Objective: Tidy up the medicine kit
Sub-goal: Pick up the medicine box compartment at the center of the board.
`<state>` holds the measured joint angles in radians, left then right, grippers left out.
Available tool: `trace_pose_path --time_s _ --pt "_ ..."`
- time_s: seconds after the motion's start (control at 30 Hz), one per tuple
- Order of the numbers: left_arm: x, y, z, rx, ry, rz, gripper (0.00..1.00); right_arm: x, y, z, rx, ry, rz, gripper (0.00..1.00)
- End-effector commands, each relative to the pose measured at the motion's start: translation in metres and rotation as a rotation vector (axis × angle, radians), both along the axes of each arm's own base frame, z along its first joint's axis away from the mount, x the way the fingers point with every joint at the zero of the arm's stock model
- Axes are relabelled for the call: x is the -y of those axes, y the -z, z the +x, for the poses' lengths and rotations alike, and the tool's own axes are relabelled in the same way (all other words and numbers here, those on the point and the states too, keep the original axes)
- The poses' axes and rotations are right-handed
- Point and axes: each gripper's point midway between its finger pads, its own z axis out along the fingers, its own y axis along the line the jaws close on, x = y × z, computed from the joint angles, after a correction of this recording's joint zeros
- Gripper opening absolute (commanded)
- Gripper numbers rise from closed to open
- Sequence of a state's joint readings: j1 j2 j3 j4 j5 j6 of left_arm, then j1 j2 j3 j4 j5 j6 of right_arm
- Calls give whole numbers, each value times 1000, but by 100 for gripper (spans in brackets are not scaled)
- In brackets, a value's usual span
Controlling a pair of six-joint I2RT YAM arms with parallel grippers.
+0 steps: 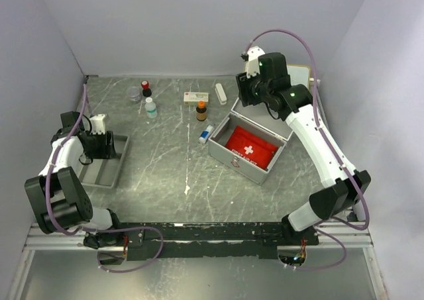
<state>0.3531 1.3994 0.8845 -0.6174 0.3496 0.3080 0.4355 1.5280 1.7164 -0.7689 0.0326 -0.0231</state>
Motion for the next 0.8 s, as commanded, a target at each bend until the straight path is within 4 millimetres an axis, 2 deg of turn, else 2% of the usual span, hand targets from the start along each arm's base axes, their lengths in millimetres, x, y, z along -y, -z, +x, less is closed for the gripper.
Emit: trace_pose_path --time_s 0.0,0.13,0.53,0.77 --pt "-20 -2 8 24 -36 78 64 8 -6 -5 26 -13 -7 47" --pt "-30 -4 11 46 -64 122 64 10 -7 -7 25 -13 -7 47" --pt "-39 21 15 -25 -52 124 61 21 -21 -10 58 12 -7 47" --pt "-39 35 15 -57 -31 116 50 26 -27 -12 71 32 0 45"
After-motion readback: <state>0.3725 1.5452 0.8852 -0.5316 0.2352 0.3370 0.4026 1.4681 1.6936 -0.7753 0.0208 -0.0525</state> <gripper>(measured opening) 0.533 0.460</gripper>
